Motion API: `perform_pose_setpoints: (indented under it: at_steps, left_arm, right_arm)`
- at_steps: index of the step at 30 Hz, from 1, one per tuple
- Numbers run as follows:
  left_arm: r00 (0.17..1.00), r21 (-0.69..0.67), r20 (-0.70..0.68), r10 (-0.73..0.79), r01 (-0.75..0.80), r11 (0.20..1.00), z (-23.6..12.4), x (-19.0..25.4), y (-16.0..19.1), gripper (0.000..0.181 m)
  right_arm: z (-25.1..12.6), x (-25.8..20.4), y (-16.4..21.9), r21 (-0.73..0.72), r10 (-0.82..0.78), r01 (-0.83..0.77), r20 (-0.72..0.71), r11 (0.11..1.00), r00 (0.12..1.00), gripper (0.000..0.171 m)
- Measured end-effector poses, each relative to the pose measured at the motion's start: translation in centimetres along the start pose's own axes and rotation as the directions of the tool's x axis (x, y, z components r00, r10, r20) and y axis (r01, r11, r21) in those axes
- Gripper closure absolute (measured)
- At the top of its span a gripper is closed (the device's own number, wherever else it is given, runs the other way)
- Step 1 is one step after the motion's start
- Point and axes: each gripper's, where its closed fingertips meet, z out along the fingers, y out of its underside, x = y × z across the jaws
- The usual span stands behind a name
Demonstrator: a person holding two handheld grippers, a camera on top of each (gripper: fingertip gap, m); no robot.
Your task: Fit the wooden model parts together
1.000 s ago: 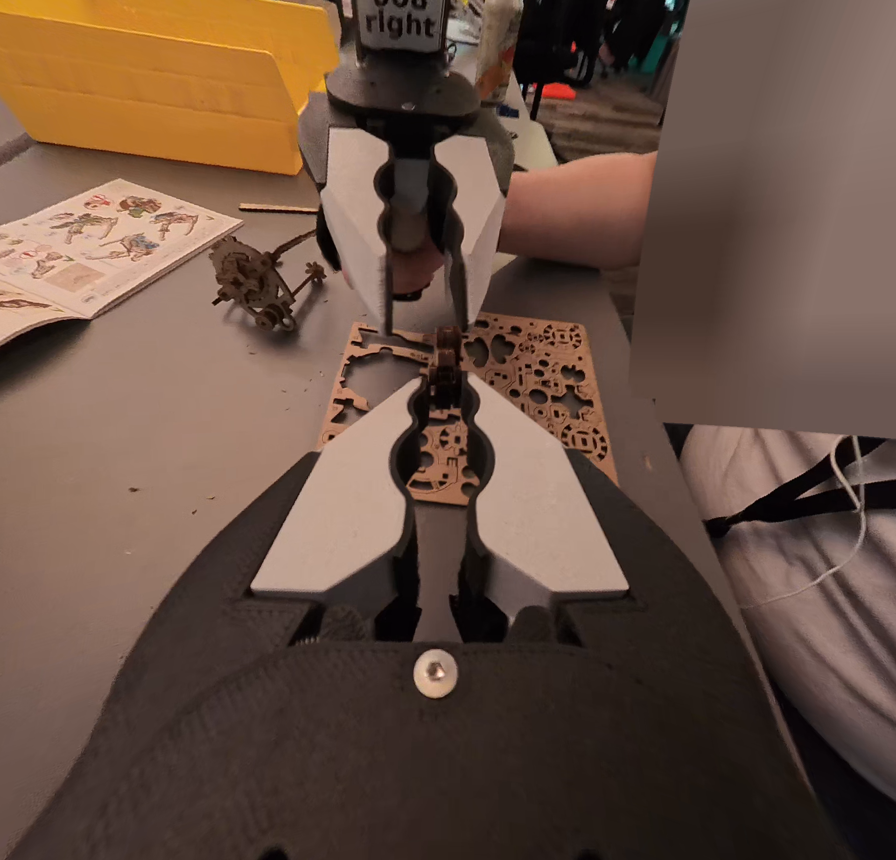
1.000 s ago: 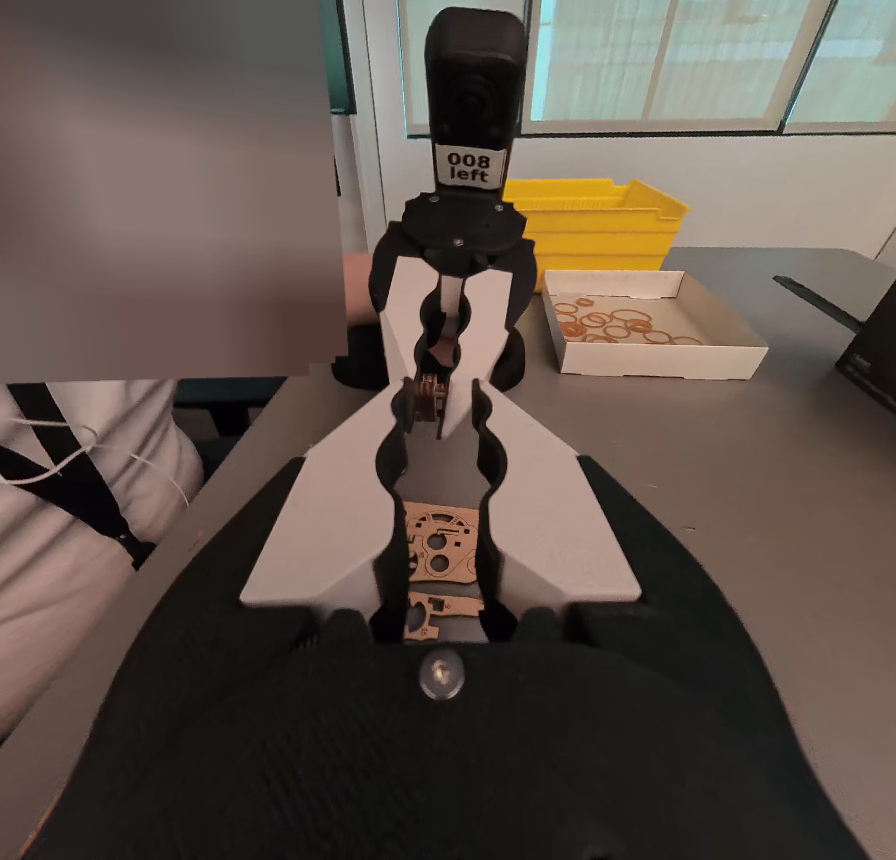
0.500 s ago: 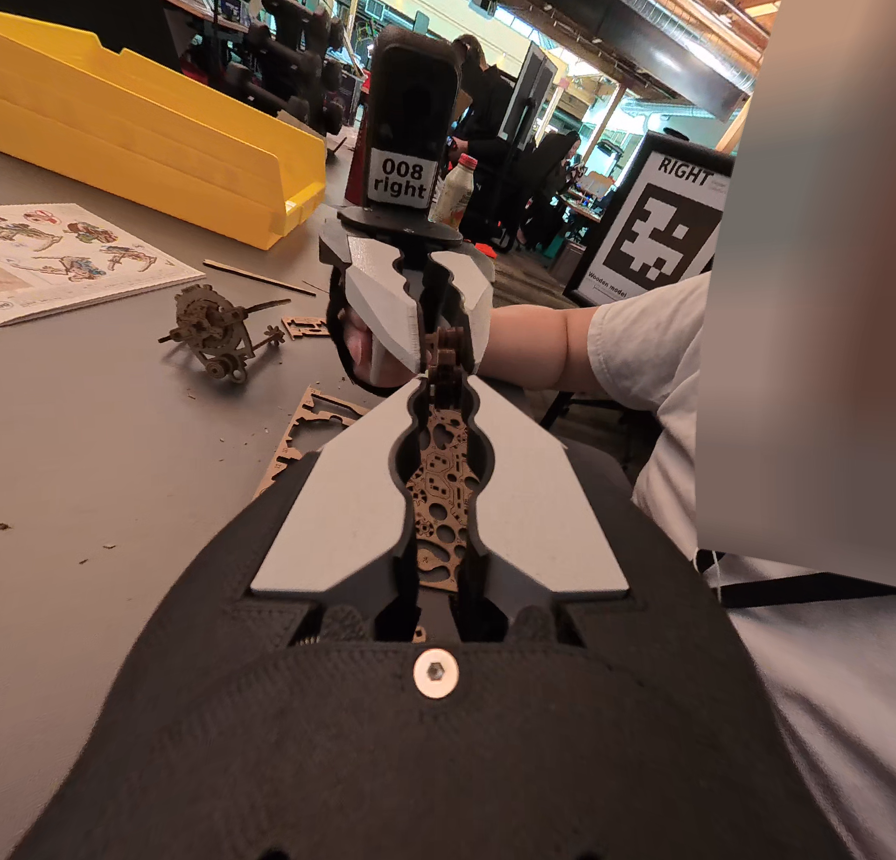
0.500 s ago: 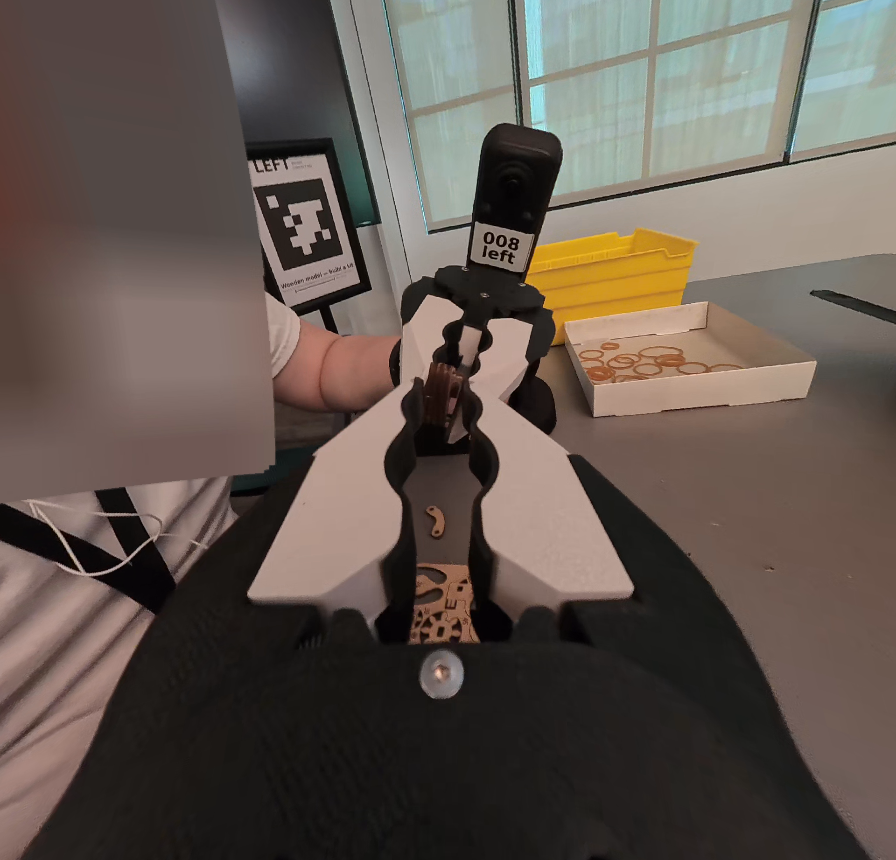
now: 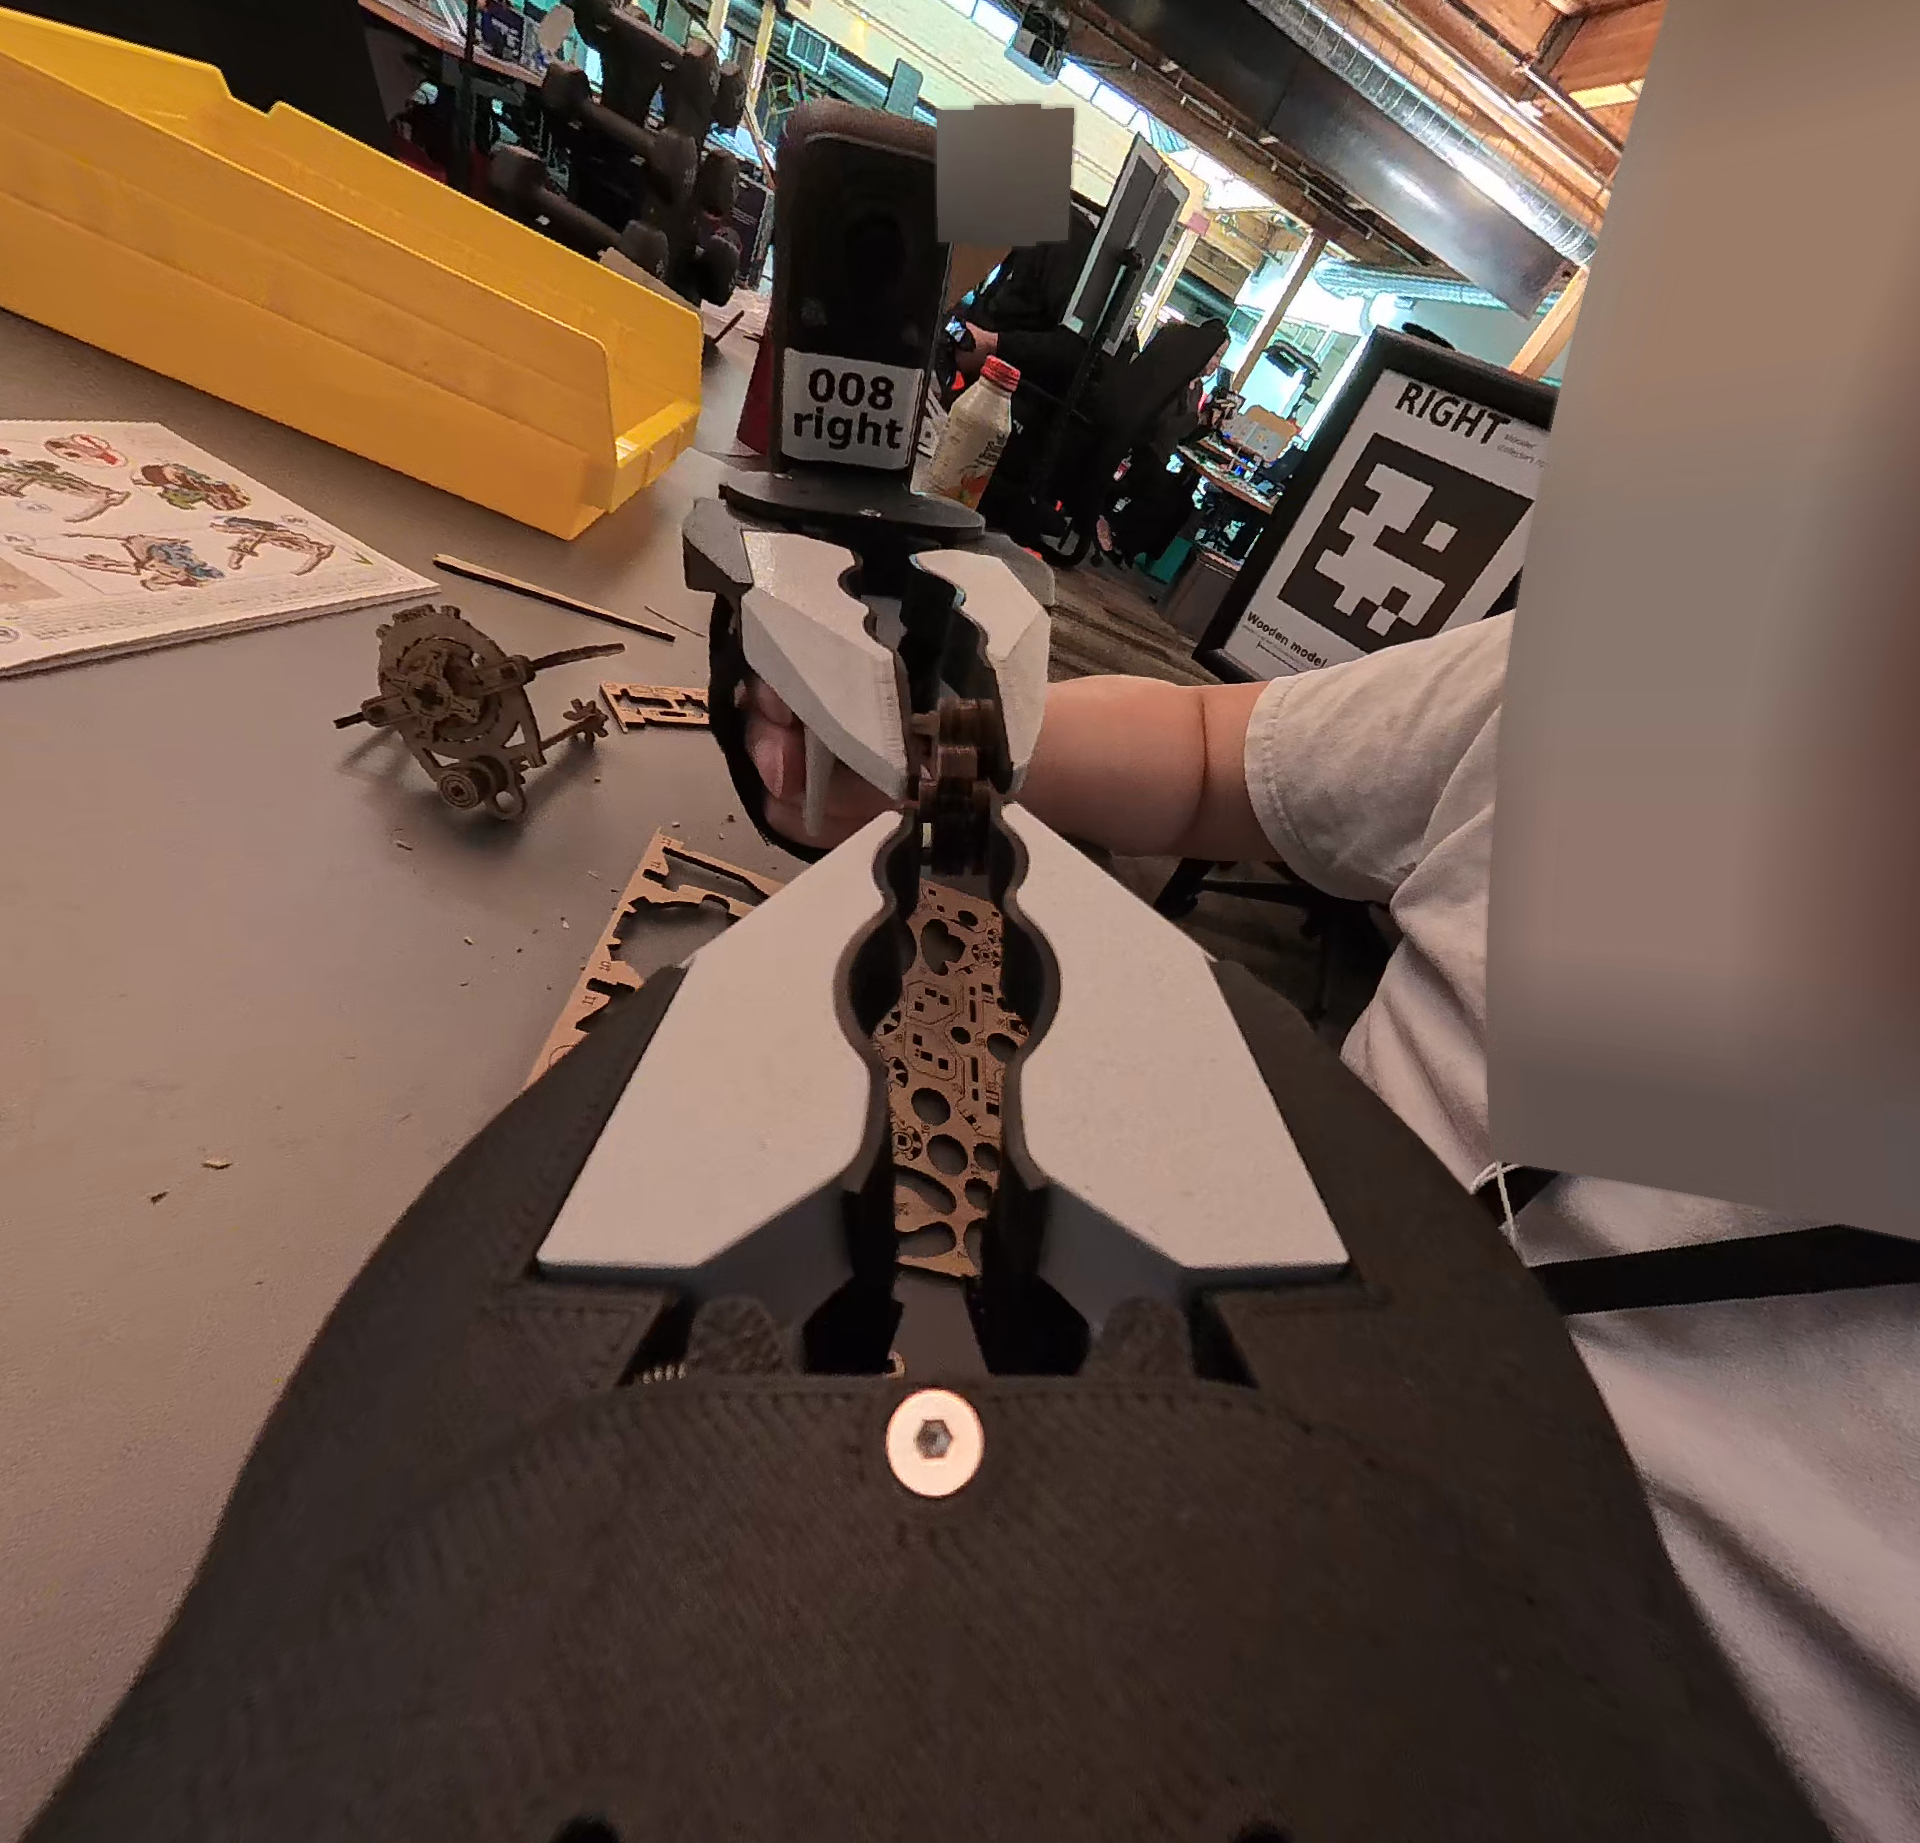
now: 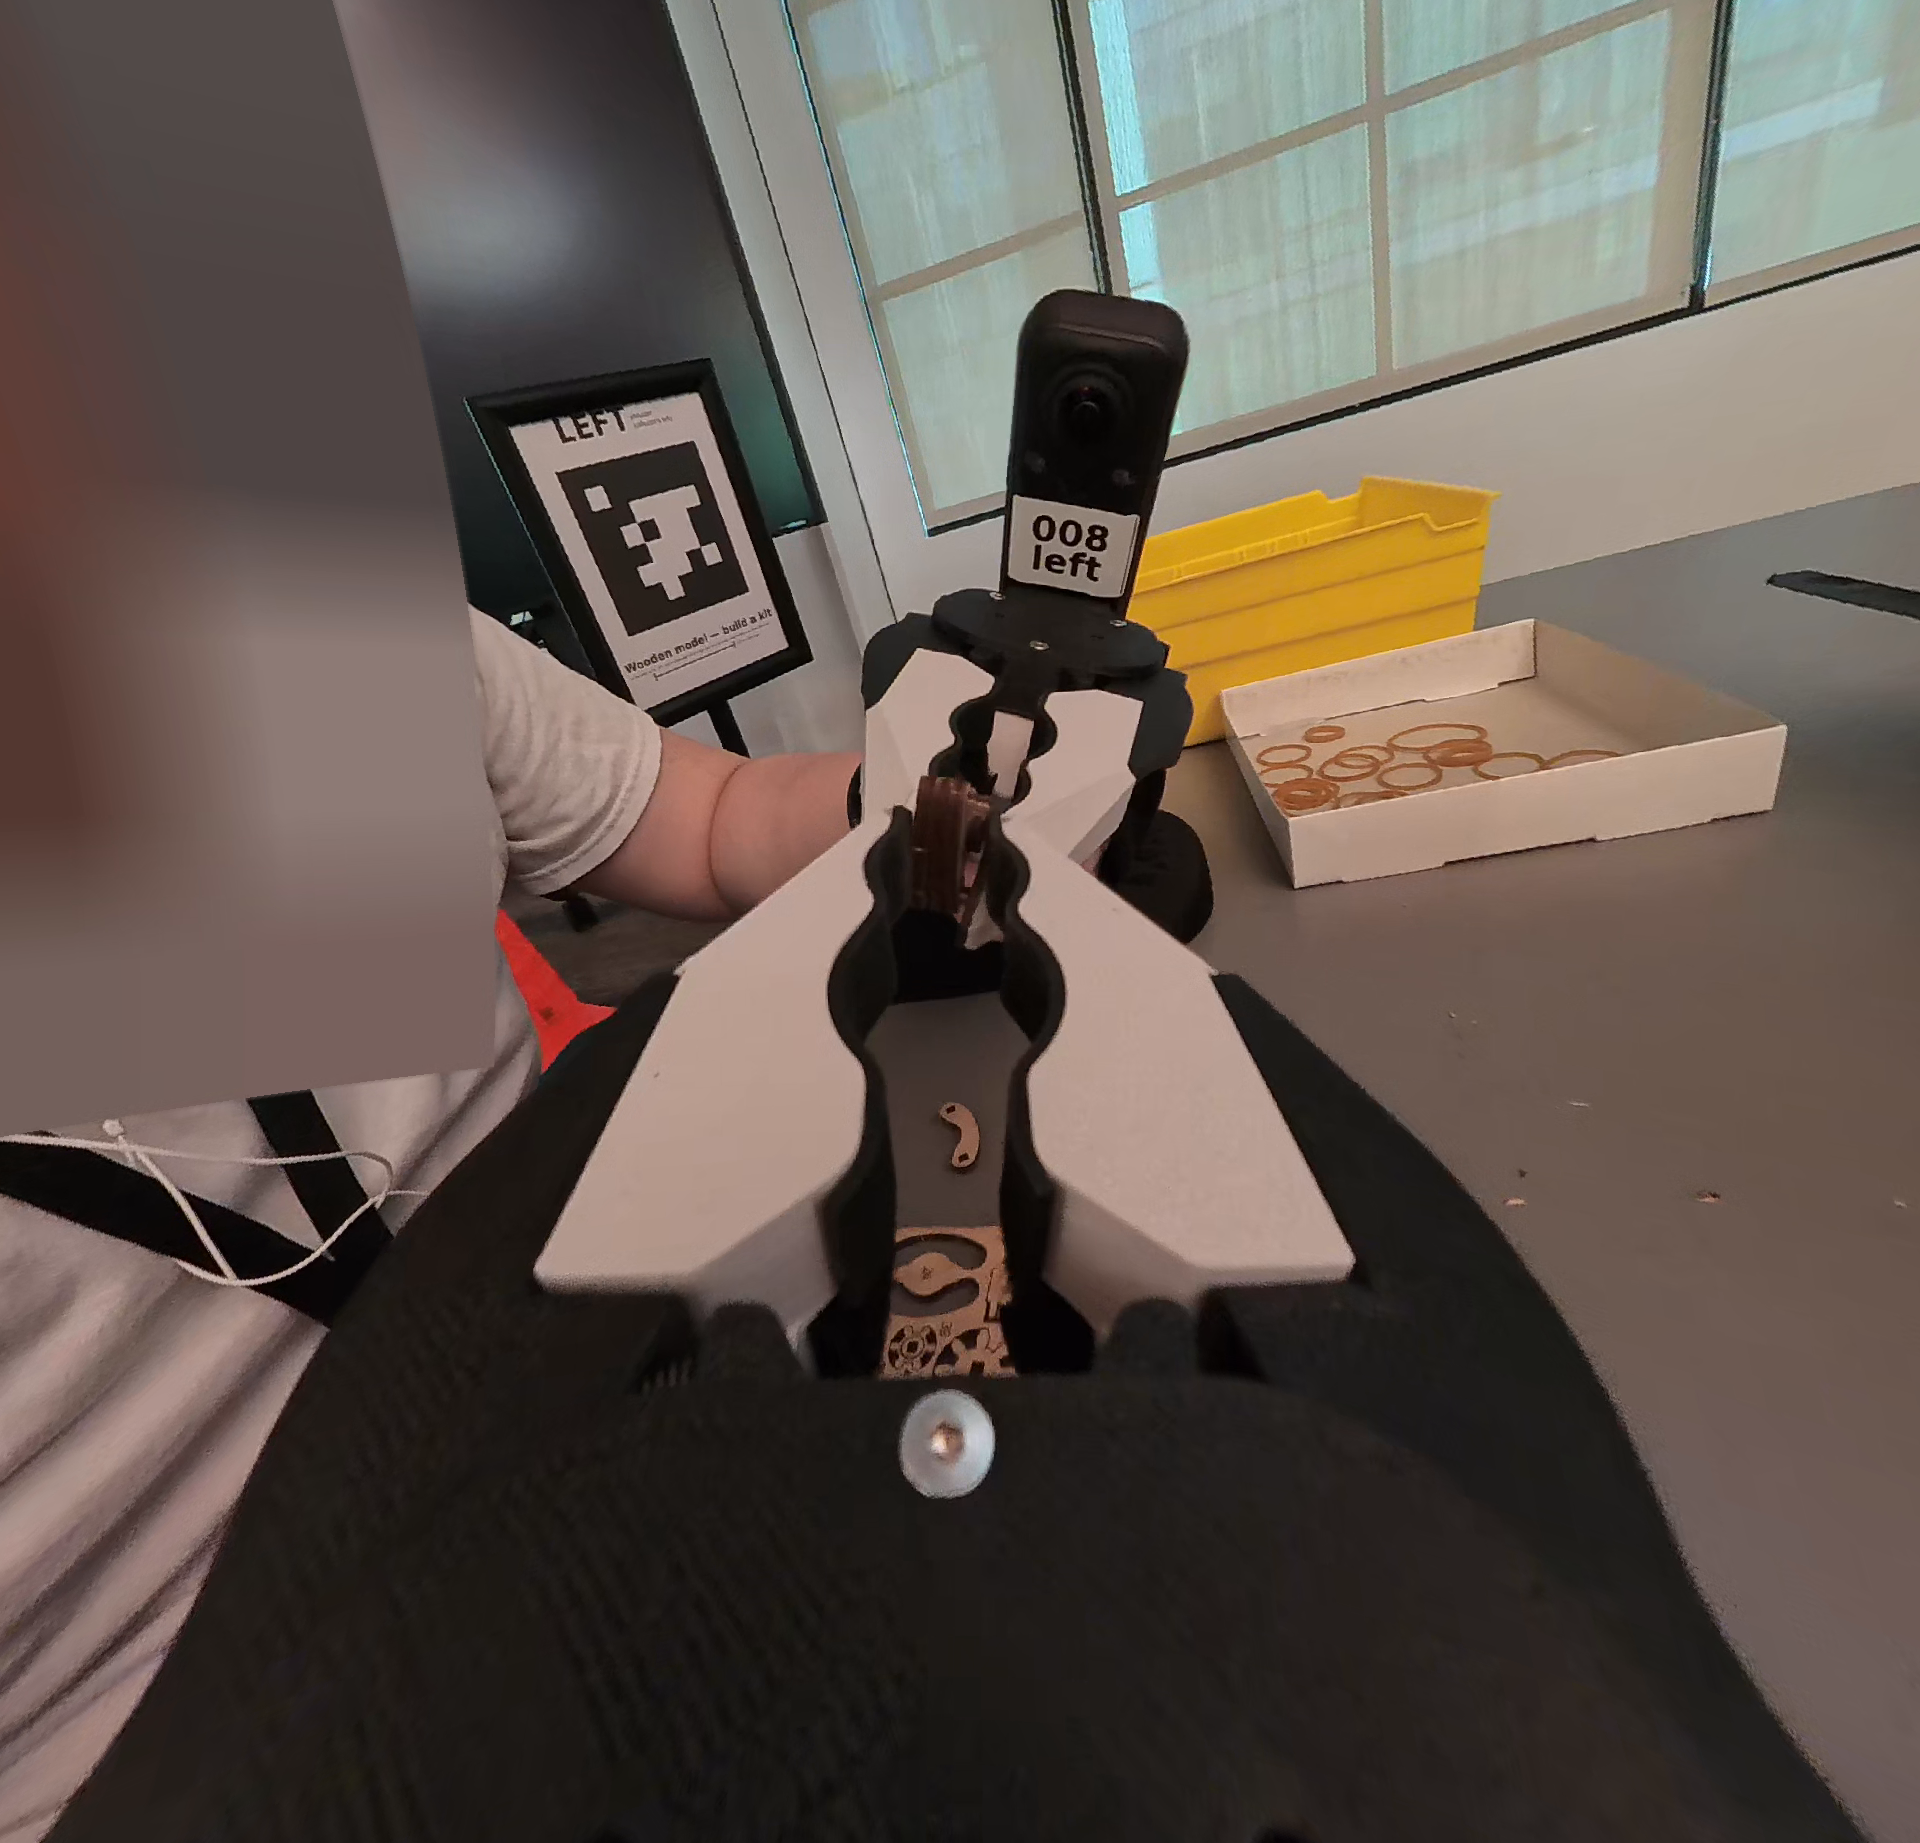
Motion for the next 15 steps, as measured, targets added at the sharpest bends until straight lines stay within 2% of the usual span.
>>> perform_pose_setpoints:
  at_steps: [4, 9, 13, 15]
  left_arm:
    - [1.000, -0.001, 0.013, 0.015, -0.015, 1.000, -0.11, -0.16, -0.04, 0.171]
    - [0.987, -0.040, 0.078, 0.139, -0.136, 0.990, -0.11, -0.49, 0.28, 0.171]
    - [0.979, -0.050, 0.066, 0.192, -0.189, 0.981, 0.19, 0.10, 0.45, 0.171]
    - [0.975, -0.048, 0.061, 0.212, -0.210, 0.977, 0.26, 0.34, 0.43, 0.171]
  right_arm:
    - [-0.06, 0.09, -0.04, -0.012, -0.047, 0.046, -0.020, 0.999, 0.999, 0.158]
    - [0.03, -0.13, -0.07, -0.050, -0.175, 0.172, -0.061, 0.984, 0.983, 0.150]
    - [0.46, -0.76, -0.24, -0.055, -0.244, 0.240, -0.082, 0.969, 0.966, 0.152]
    - [0.43, -0.78, -0.41, -0.058, -0.289, 0.285, -0.109, 0.957, 0.951, 0.159]
